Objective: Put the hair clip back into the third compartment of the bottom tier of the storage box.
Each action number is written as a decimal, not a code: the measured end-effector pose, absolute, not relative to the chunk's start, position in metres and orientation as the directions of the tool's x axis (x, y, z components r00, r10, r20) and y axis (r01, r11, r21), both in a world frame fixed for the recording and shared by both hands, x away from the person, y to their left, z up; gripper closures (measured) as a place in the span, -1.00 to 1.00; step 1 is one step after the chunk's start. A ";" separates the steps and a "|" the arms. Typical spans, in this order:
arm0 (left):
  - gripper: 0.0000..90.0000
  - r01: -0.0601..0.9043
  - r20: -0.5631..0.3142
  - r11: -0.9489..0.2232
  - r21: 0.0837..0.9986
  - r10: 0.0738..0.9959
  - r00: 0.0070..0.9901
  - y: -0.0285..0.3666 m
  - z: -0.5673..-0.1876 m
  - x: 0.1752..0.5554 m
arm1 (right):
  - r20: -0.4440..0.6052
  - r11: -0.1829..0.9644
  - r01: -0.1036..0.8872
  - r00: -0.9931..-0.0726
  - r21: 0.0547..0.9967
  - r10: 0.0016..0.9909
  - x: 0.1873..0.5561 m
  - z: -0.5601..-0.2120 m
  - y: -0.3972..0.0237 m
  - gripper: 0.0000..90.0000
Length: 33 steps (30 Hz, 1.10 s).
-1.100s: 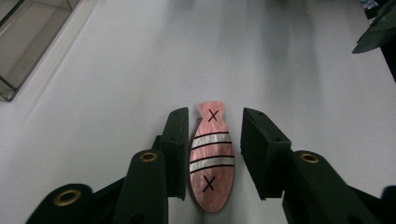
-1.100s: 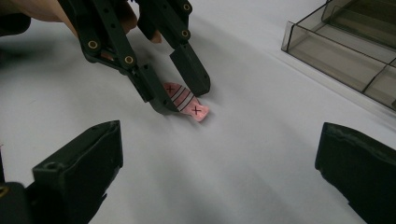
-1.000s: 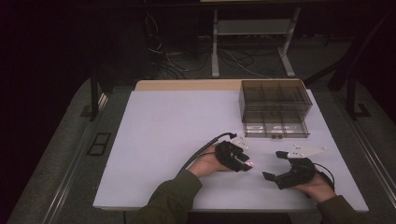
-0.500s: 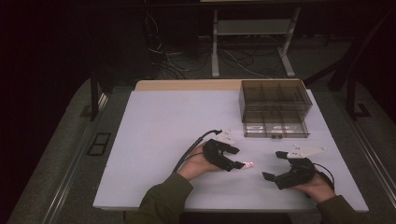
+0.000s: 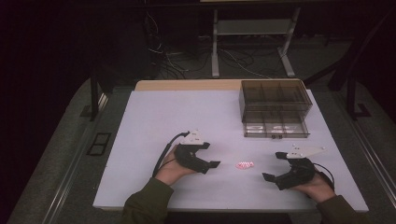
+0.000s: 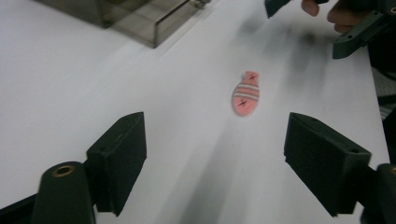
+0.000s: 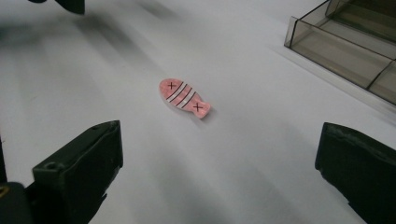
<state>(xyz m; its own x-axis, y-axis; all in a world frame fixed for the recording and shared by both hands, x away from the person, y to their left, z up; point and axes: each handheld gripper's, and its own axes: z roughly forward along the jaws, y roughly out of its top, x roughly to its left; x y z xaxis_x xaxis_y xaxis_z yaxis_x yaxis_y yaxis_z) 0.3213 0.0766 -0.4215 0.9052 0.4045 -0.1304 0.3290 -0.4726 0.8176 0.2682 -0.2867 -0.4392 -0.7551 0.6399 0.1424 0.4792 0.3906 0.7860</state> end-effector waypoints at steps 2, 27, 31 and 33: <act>-0.66 0.354 -0.143 -0.449 0.820 0.438 0.887 0.093 -0.422 0.317 | 0.146 0.400 0.480 -0.762 0.781 0.631 0.269 -0.439 -0.287 -1.00; -1.00 0.418 -0.135 -0.391 0.820 0.578 0.805 0.160 -0.434 0.276 | 0.156 0.479 0.437 -0.840 0.761 0.520 0.295 -0.426 -0.281 -0.92; -1.00 0.428 -0.137 -0.404 0.809 0.578 0.805 0.161 -0.437 0.275 | 0.152 0.507 0.421 -0.860 0.752 0.487 0.303 -0.422 -0.276 -0.92; -1.00 0.436 -0.145 -0.403 0.805 0.580 0.802 0.160 -0.437 0.275 | 0.146 0.515 0.408 -0.869 0.754 0.473 0.306 -0.420 -0.273 -0.89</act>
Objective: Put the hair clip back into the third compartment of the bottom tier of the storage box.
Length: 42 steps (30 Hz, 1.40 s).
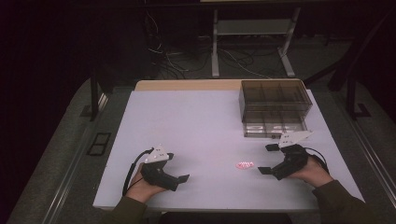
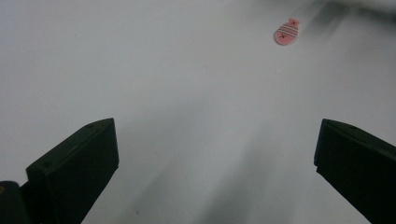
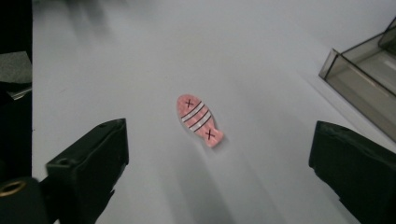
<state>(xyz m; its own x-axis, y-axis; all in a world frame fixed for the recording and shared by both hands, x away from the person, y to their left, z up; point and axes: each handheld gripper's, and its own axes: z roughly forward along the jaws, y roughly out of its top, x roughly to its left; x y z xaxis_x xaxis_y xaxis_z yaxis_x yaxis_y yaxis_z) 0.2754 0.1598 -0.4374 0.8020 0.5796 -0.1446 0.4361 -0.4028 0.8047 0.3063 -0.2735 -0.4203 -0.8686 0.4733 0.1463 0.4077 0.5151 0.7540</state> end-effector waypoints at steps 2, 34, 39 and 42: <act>-1.00 0.435 -0.144 -0.411 0.801 0.573 0.807 0.159 -0.438 0.275 | 0.138 0.521 0.392 -0.877 0.758 0.460 0.312 -0.417 -0.271 -0.82; -1.00 0.432 -0.147 -0.439 0.788 0.547 0.824 0.156 -0.442 0.277 | 0.070 0.688 0.227 -0.966 0.689 0.249 0.337 -0.433 -0.226 0.14; -1.00 0.430 -0.146 -0.438 0.789 0.546 0.825 0.156 -0.442 0.277 | 0.051 0.709 0.200 -0.973 0.676 0.226 0.337 -0.439 -0.220 0.24; -1.00 0.431 -0.147 -0.438 0.789 0.546 0.825 0.156 -0.441 0.277 | 0.039 0.717 0.184 -0.976 0.672 0.214 0.337 -0.441 -0.218 0.27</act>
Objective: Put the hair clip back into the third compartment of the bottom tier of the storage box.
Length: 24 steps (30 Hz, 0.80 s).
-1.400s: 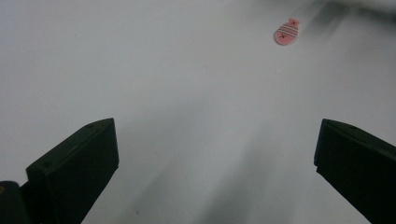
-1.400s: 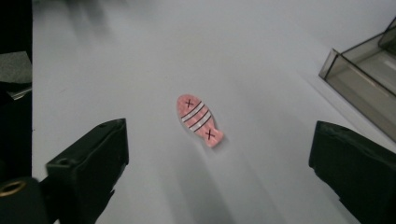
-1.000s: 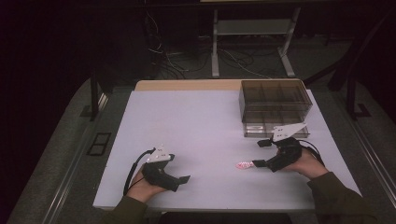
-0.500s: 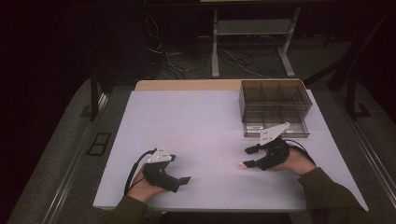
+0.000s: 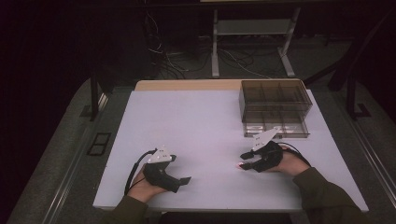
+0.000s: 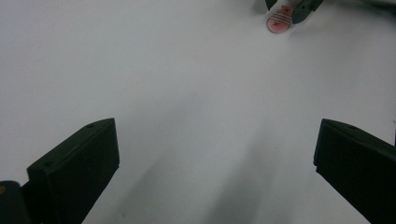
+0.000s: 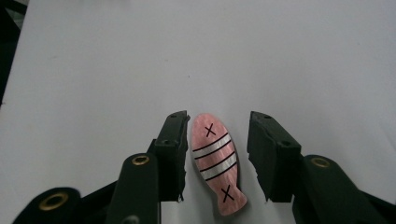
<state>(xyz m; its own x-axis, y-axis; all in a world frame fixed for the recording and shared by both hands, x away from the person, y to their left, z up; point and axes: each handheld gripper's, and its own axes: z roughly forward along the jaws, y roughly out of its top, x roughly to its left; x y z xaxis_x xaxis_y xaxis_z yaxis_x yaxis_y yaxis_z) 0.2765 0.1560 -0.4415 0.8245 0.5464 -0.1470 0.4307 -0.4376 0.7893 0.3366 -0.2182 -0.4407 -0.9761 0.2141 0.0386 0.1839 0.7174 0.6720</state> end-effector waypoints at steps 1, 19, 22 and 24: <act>-1.00 0.430 -0.146 -0.438 0.789 0.546 0.825 0.156 -0.441 0.277 | 0.027 0.728 0.175 -0.977 0.663 0.210 0.335 -0.442 -0.217 0.29; -1.00 0.435 -0.152 -0.437 0.788 0.546 0.824 0.156 -0.442 0.277 | -0.004 0.749 0.138 -0.983 0.648 0.185 0.333 -0.445 -0.216 0.31; -1.00 0.435 -0.152 -0.439 0.786 0.545 0.825 0.156 -0.442 0.277 | -0.004 0.749 0.141 -0.982 0.647 0.188 0.333 -0.445 -0.215 0.34; -1.00 0.435 -0.151 -0.441 0.785 0.544 0.825 0.156 -0.442 0.277 | -0.007 0.750 0.139 -0.982 0.646 0.187 0.332 -0.445 -0.216 0.40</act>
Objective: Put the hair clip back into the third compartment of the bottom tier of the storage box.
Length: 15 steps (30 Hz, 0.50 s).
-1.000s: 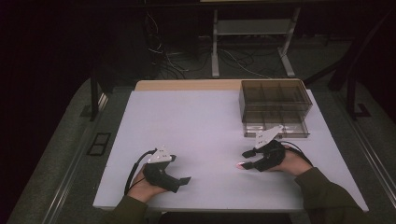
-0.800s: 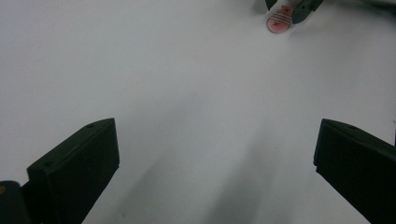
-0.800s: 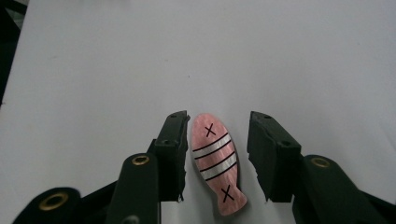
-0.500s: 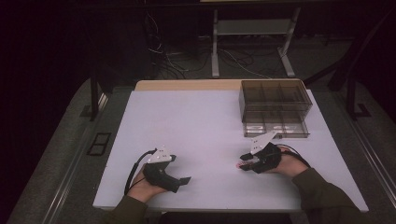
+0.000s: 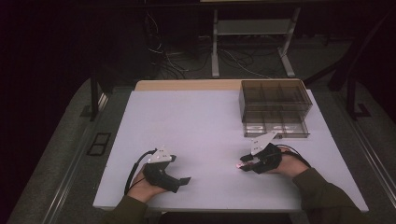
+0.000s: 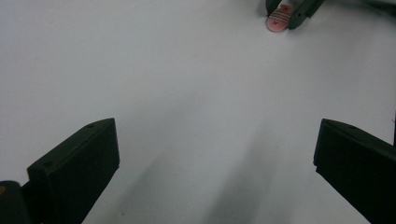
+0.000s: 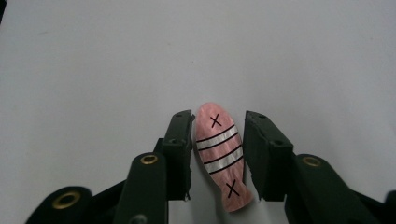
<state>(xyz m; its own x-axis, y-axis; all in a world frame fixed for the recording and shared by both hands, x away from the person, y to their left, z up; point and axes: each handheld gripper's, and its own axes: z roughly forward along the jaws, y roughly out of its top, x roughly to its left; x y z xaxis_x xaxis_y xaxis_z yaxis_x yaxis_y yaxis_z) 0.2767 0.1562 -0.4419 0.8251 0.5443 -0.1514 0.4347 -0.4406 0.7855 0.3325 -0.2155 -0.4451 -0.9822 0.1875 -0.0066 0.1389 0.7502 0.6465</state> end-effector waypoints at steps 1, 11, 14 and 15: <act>-1.00 0.436 -0.153 -0.440 0.785 0.544 0.825 0.156 -0.442 0.277 | -0.009 0.751 0.137 -0.982 0.646 0.187 0.332 -0.445 -0.216 0.42; -1.00 0.439 -0.155 -0.443 0.782 0.544 0.825 0.156 -0.443 0.277 | 0.002 0.747 0.150 -0.981 0.647 0.195 0.332 -0.445 -0.216 0.48; -1.00 0.439 -0.156 -0.443 0.782 0.543 0.825 0.156 -0.443 0.277 | 0.008 0.747 0.162 -0.979 0.645 0.205 0.333 -0.444 -0.216 0.48; -1.00 0.439 -0.156 -0.442 0.782 0.543 0.825 0.156 -0.443 0.277 | 0.014 0.744 0.167 -0.978 0.647 0.207 0.333 -0.444 -0.217 0.48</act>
